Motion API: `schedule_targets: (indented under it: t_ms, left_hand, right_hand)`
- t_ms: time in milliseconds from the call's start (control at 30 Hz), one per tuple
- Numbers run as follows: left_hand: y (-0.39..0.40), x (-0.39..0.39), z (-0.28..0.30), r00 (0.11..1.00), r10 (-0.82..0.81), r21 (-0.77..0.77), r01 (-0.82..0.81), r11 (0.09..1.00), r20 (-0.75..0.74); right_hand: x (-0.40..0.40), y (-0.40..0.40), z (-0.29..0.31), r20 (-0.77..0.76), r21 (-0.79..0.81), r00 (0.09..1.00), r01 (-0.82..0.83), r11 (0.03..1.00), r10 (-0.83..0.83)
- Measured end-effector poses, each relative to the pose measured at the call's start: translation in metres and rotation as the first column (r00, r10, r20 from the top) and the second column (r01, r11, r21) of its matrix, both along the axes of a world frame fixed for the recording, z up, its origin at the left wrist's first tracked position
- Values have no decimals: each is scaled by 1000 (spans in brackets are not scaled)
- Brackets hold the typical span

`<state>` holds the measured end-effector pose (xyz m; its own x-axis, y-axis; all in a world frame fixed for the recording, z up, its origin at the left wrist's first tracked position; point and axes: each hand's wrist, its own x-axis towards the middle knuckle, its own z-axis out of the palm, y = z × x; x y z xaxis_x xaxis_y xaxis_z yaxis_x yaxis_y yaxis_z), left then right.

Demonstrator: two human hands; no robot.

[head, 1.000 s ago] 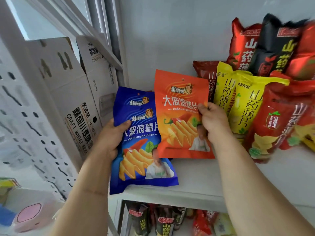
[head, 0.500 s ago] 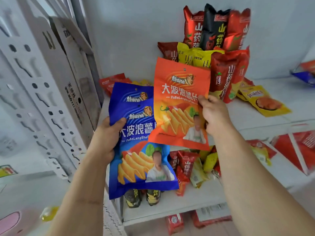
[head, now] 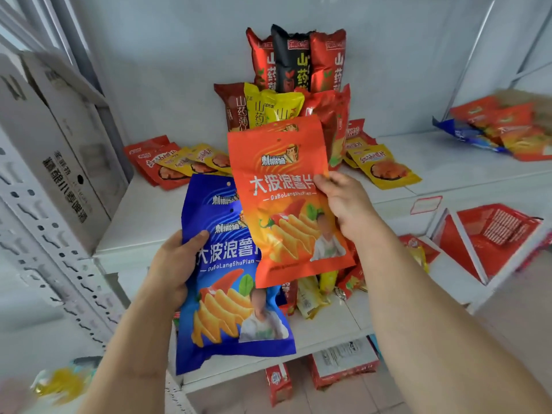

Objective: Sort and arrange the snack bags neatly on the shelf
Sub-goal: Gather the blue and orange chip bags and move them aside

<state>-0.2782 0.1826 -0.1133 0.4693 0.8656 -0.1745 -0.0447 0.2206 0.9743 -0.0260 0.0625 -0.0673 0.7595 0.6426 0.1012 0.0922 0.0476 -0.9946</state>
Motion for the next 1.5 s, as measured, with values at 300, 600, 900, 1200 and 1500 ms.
schedule_targets:
  t_ms: [300,600,900,1200,1500]
  left_hand:
    - [-66,24,0,999,12,-7,-11,1000,32]
    - [-127,85,-6,997,-61,12,61,998,38]
    - [-198,186,-21,970,-244,-16,244,970,10]
    - [-225,315,-19,932,-361,-8,361,932,11]
    - [-205,472,-3,917,-398,13,398,917,37]
  right_hand:
    - [31,-49,8,73,18,991,-111,994,109]
    - [95,-136,-4,7,12,1000,17,1000,-17]
    - [178,-252,-15,-16,-32,966,256,966,-257]
    - [281,-310,-15,-48,-56,911,406,912,-409]
    - [408,-302,12,-80,-87,882,458,885,-465]
